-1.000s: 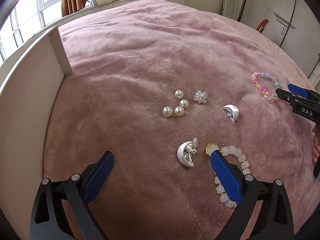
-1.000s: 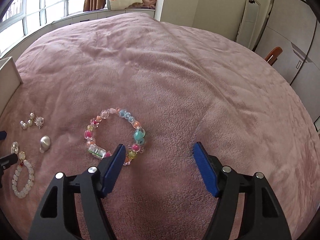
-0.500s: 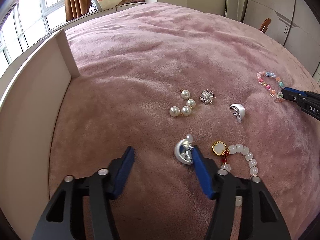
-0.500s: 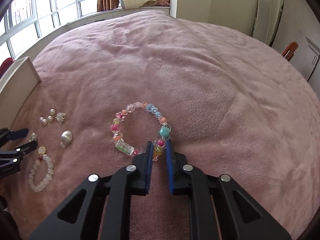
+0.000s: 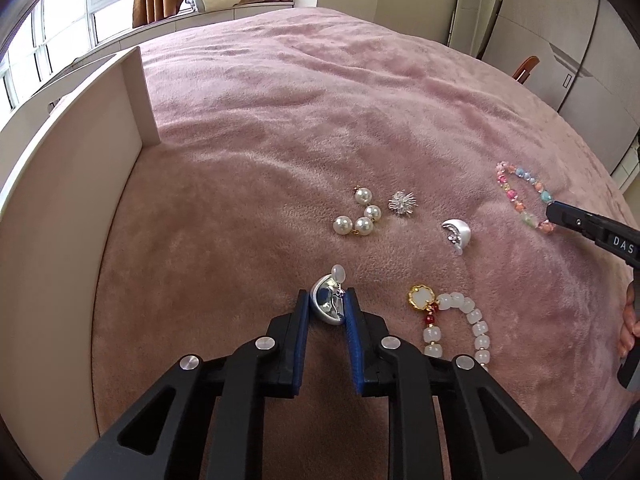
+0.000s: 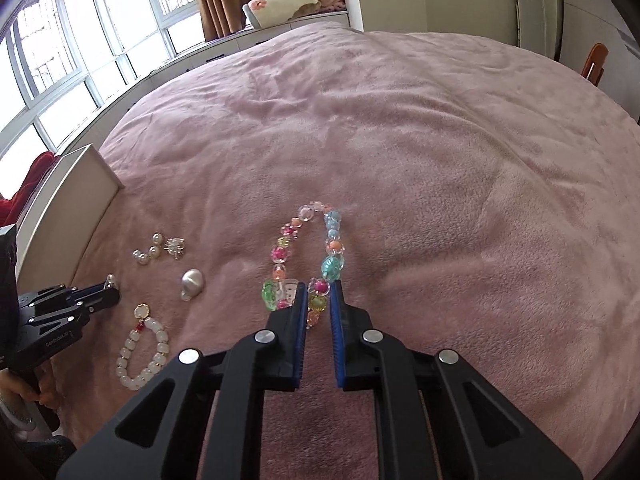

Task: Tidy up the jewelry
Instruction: 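Lift the crescent earring with the left tool while right tool lifts the bracelet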

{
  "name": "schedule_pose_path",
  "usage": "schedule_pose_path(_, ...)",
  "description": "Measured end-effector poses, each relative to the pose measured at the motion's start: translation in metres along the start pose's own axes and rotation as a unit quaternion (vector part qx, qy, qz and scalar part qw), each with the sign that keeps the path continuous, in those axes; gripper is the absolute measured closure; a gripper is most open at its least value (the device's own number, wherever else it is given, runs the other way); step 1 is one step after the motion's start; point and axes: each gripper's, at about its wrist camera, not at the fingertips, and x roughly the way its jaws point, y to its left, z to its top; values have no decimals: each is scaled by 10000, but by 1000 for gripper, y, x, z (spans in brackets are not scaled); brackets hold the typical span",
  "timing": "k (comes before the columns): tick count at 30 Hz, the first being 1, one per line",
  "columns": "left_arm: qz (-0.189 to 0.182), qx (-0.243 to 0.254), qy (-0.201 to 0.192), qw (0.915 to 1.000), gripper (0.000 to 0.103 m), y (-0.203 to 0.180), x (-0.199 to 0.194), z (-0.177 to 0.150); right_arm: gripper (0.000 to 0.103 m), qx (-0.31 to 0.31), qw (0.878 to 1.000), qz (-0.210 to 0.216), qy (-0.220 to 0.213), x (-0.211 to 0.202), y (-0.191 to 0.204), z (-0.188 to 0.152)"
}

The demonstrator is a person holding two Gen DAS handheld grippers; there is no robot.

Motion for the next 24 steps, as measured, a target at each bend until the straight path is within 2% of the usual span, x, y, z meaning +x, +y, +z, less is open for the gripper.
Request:
schedule_pose_path(7,-192,24,-145,9997,81,-4,-19,5,91,-116,9999,41,-118,-17,14,5)
schedule_pose_path(12,-206,-73,-413,9989,81,-1,-42,11,91,-231,9993,80,-300,-35,30,15)
schedule_pose_path(24,-401,-280,-768,9959,81,19,-98,23,93,-900,9920,134,-876,-89,99,53)
